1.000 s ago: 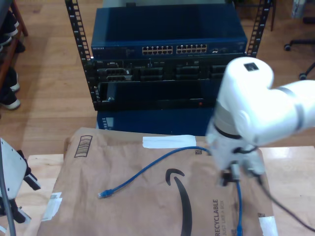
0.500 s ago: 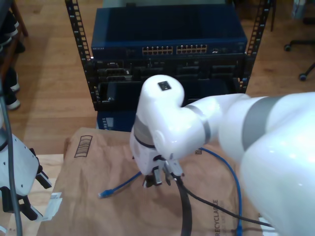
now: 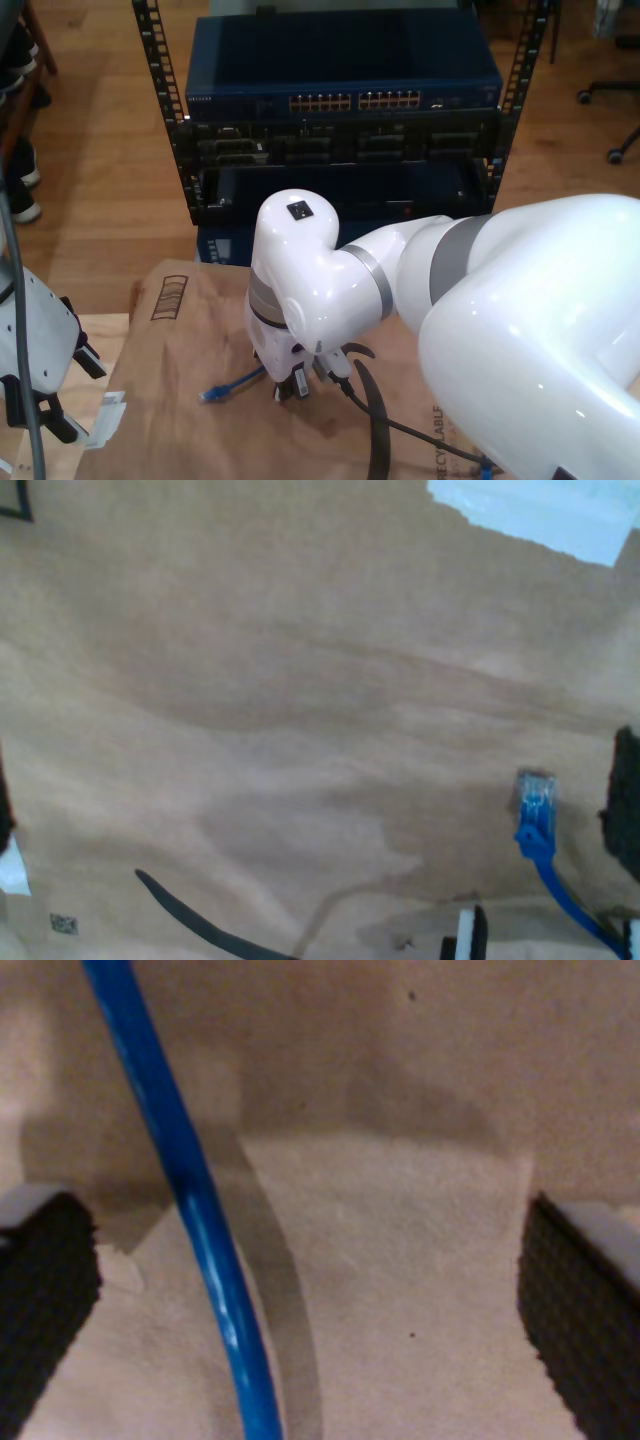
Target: Grab the cable and plug it in
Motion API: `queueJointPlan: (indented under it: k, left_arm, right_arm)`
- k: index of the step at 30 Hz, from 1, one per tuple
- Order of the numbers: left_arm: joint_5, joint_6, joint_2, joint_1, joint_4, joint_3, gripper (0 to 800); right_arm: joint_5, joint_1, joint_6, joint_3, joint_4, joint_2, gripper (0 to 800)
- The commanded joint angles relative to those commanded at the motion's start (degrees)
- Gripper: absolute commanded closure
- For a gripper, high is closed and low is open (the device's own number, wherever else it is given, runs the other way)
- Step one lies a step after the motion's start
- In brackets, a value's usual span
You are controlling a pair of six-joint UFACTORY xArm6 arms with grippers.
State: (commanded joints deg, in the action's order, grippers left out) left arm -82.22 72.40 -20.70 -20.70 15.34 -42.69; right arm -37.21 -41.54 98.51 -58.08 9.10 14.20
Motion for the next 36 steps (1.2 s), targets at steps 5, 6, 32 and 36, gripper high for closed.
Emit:
queueJointPlan:
  k: [5,6,32,36]
  left_arm:
    - [0.0,-0.1,0.0,0.0,0.0,-0.1,1]
    - [0.0,-0.1,0.1,0.0,0.0,-0.1,1]
    - [-11.0,-0.5,10.2,-0.1,24.9,-14.9,1]
    - [-11.3,-1.0,12.5,0.0,30.9,-14.9,1]
  right_arm:
    - [0.2,-0.1,0.0,-0.1,0.0,0.7,287]
    - [0.4,-0.1,0.0,-0.1,0.0,0.9,305]
    - [-1.1,10.5,10.1,18.1,0.2,-28.4,779]
    - [-6.4,10.6,11.7,17.7,5.5,-31.0,778]
